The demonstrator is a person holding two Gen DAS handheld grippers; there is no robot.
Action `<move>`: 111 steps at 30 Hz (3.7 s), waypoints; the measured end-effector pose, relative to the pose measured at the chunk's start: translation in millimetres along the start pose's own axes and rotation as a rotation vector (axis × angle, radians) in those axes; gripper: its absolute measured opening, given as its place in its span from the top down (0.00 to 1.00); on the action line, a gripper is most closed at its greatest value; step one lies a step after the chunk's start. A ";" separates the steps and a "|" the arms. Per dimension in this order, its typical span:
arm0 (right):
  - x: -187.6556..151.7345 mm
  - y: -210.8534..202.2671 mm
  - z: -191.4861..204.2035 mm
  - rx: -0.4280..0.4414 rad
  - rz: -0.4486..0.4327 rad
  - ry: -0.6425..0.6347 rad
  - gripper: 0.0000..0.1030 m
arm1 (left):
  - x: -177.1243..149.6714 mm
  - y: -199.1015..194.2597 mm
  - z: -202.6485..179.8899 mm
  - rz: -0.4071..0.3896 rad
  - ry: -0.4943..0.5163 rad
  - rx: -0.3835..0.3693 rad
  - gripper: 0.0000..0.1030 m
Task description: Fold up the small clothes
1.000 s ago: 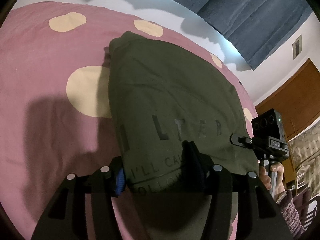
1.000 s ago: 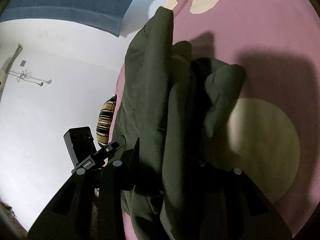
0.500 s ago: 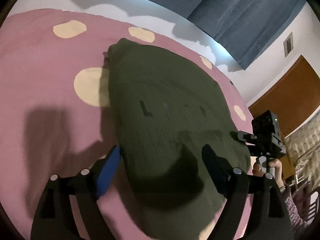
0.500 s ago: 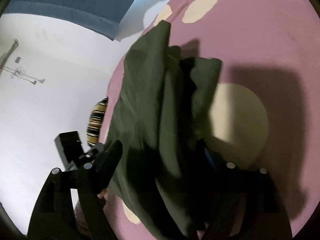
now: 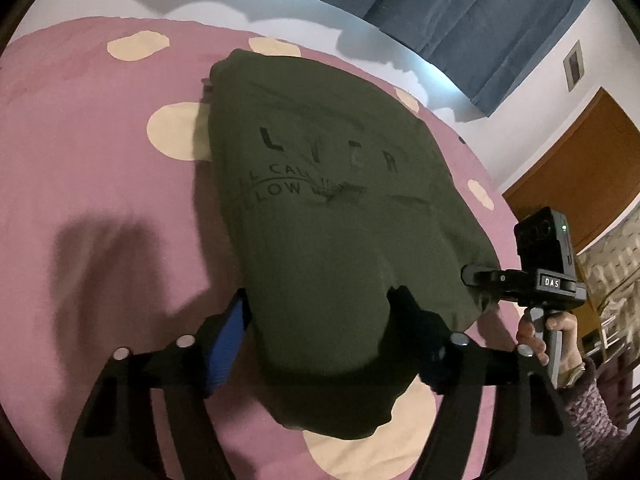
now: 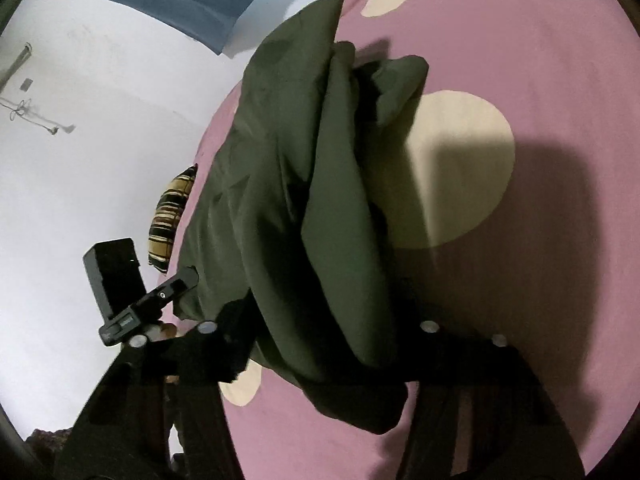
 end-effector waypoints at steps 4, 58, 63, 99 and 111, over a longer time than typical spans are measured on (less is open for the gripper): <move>0.4 -2.5 8.5 0.053 0.000 0.017 0.72 | 3.9 -7.3 -5.4 0.000 0.017 0.017 0.40; -87.8 -74.0 -29.0 0.168 -0.218 0.162 0.24 | -62.1 -64.8 -44.3 -0.117 0.107 0.343 0.19; -104.7 -68.9 -15.6 -0.028 -0.252 0.075 0.16 | -70.0 -75.8 -55.0 -0.158 0.100 0.395 0.16; -137.3 -47.6 35.9 -0.603 -0.381 -0.260 0.10 | -89.6 -82.3 -84.1 -0.184 0.082 0.538 0.16; -135.4 -48.1 34.4 -0.603 -0.377 -0.253 0.10 | -94.1 -75.8 -81.8 -0.160 0.063 0.570 0.16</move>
Point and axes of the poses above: each gripper's, at about its wrist camera, not at the fingertips, and y roughly the way its jaws point, z to its left, x to its top, the point moved 4 cm from there along y, roughly the way its jaws point, and after that the axes turned 6 degrees about y, right-handed, at the moved point
